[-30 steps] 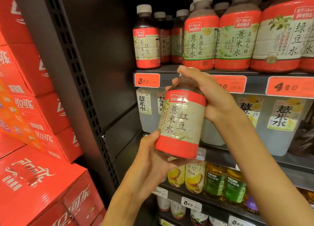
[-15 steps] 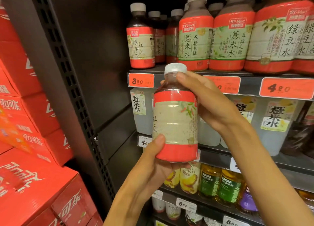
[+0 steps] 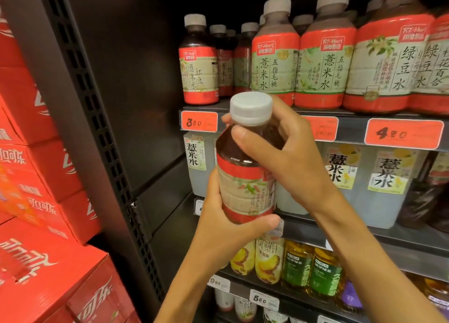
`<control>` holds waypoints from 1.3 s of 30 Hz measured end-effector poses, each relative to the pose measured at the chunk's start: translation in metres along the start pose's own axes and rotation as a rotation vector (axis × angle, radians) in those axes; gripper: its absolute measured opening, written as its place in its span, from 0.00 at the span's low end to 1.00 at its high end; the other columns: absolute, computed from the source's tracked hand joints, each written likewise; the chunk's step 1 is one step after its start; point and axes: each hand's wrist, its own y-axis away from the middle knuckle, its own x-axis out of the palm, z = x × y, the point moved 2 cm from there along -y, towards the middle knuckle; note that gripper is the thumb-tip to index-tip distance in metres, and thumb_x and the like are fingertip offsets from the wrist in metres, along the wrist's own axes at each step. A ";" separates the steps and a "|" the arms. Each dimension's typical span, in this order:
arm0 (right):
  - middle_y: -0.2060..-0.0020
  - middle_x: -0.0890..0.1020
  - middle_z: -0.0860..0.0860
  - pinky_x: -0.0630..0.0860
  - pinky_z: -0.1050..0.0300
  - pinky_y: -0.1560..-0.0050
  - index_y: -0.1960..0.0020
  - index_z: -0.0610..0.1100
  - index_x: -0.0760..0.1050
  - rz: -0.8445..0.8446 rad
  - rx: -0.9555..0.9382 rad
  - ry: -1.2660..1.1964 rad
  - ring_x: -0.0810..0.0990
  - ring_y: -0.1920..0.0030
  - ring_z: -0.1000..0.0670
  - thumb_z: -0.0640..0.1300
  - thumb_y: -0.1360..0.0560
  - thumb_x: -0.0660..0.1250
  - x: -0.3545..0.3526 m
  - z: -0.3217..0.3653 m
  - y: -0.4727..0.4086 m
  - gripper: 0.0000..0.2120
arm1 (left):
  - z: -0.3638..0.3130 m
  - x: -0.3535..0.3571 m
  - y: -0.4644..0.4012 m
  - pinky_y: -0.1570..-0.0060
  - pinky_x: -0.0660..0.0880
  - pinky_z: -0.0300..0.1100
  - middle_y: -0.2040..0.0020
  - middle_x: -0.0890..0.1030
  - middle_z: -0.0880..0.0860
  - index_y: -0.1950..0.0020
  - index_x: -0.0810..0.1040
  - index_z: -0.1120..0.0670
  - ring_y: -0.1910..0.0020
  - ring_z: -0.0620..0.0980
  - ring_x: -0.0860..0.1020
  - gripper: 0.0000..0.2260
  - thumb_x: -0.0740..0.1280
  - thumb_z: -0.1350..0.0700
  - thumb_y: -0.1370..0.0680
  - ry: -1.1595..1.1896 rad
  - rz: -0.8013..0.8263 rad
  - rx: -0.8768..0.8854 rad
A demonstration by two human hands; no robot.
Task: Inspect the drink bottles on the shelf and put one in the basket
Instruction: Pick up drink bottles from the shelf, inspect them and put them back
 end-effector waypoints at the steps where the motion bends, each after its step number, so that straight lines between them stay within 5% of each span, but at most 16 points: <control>1: 0.49 0.82 0.41 0.78 0.55 0.47 0.42 0.39 0.74 0.026 -0.022 0.005 0.81 0.48 0.46 0.39 0.28 0.69 0.000 0.001 0.001 0.15 | 0.000 0.001 -0.002 0.51 0.78 0.34 0.44 0.82 0.47 0.35 0.69 0.47 0.44 0.45 0.81 0.34 0.80 0.57 0.37 -0.029 -0.024 0.017; 6: 0.46 0.79 0.38 0.75 0.43 0.41 0.41 0.37 0.72 0.158 -0.064 0.053 0.78 0.43 0.42 0.37 0.31 0.72 -0.011 0.003 0.004 0.19 | 0.001 -0.002 -0.010 0.52 0.77 0.31 0.44 0.80 0.42 0.35 0.69 0.46 0.44 0.42 0.80 0.36 0.79 0.62 0.37 -0.117 -0.101 0.123; 10: 0.46 0.81 0.43 0.75 0.50 0.40 0.46 0.43 0.75 0.217 -0.138 0.082 0.79 0.43 0.47 0.37 0.32 0.73 -0.011 0.004 0.007 0.15 | 0.004 -0.006 -0.022 0.48 0.75 0.30 0.39 0.77 0.41 0.31 0.66 0.46 0.39 0.41 0.77 0.38 0.79 0.62 0.36 -0.161 -0.161 0.232; 17: 0.49 0.81 0.47 0.74 0.47 0.40 0.49 0.44 0.75 0.227 -0.284 0.129 0.80 0.44 0.46 0.36 0.34 0.76 -0.009 0.001 0.012 0.17 | 0.010 -0.009 -0.038 0.41 0.77 0.46 0.35 0.74 0.48 0.30 0.67 0.50 0.36 0.46 0.75 0.36 0.78 0.53 0.35 -0.187 -0.120 0.193; 21: 0.53 0.84 0.52 0.77 0.56 0.47 0.51 0.45 0.77 0.122 -0.117 -0.057 0.82 0.48 0.50 0.39 0.33 0.74 -0.012 0.000 0.004 0.12 | 0.005 -0.013 -0.027 0.48 0.76 0.31 0.40 0.78 0.43 0.32 0.67 0.48 0.40 0.42 0.78 0.38 0.81 0.53 0.38 -0.257 -0.035 0.176; 24: 0.55 0.85 0.52 0.77 0.62 0.54 0.50 0.43 0.79 0.105 0.051 -0.160 0.82 0.53 0.55 0.39 0.31 0.73 -0.013 -0.002 -0.004 0.11 | -0.004 -0.012 -0.020 0.53 0.77 0.30 0.45 0.81 0.42 0.36 0.71 0.49 0.46 0.41 0.81 0.34 0.80 0.50 0.39 -0.252 -0.021 0.141; 30: 0.52 0.83 0.42 0.76 0.52 0.44 0.50 0.40 0.78 0.244 0.342 -0.270 0.80 0.49 0.45 0.47 0.28 0.66 -0.021 -0.018 -0.030 0.12 | -0.005 -0.011 -0.007 0.54 0.78 0.33 0.47 0.85 0.45 0.43 0.79 0.48 0.48 0.45 0.83 0.23 0.74 0.44 0.35 -0.060 0.170 -0.094; 34: 0.57 0.85 0.44 0.78 0.52 0.46 0.56 0.41 0.80 0.391 0.483 -0.618 0.83 0.51 0.44 0.49 0.30 0.71 -0.012 -0.034 -0.028 0.11 | 0.004 -0.004 0.004 0.44 0.77 0.44 0.42 0.83 0.53 0.36 0.76 0.56 0.42 0.53 0.81 0.41 0.75 0.32 0.40 0.070 0.240 -0.262; 39: 0.60 0.85 0.44 0.78 0.50 0.46 0.58 0.42 0.80 0.173 0.493 -0.491 0.82 0.55 0.45 0.49 0.27 0.67 -0.016 -0.043 -0.028 0.11 | 0.003 -0.004 0.004 0.42 0.76 0.42 0.38 0.80 0.52 0.31 0.69 0.54 0.37 0.51 0.78 0.43 0.75 0.33 0.39 0.201 0.236 -0.303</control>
